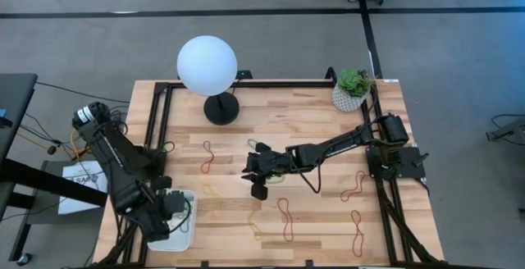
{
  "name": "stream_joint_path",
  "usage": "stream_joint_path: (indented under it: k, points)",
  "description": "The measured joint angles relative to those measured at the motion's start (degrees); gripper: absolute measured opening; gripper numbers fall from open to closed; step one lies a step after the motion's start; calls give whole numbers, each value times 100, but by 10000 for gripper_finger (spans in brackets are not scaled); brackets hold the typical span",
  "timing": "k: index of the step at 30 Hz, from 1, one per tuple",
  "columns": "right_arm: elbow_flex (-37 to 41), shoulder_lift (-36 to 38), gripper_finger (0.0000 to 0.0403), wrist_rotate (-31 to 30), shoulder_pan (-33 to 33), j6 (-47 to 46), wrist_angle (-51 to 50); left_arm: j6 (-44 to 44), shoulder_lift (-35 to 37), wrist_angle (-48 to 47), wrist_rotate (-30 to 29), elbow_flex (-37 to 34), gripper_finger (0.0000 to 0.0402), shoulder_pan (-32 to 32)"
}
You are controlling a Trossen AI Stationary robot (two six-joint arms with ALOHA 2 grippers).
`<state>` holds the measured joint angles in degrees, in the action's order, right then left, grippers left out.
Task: Pick and place items into bin
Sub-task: Put the top yellow rubber band into the white bin
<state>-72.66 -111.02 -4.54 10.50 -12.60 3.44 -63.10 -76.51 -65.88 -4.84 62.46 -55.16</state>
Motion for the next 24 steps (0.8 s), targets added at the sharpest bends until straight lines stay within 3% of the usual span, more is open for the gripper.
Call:
stream_joint_path:
  k: [5,10,17,24]
  points:
    - [0,0,87,0,2,-201,-2,-45,-124,76,-32,-230,14,-2]
    - [0,0,87,0,2,-242,-2,-108,-394,518,465,-737,22,81]
    - [0,0,87,1,-11,-243,-1,206,-727,585,424,-750,37,143]
    - [0,0,87,1,-11,-242,-2,12,-726,584,357,-750,78,214]
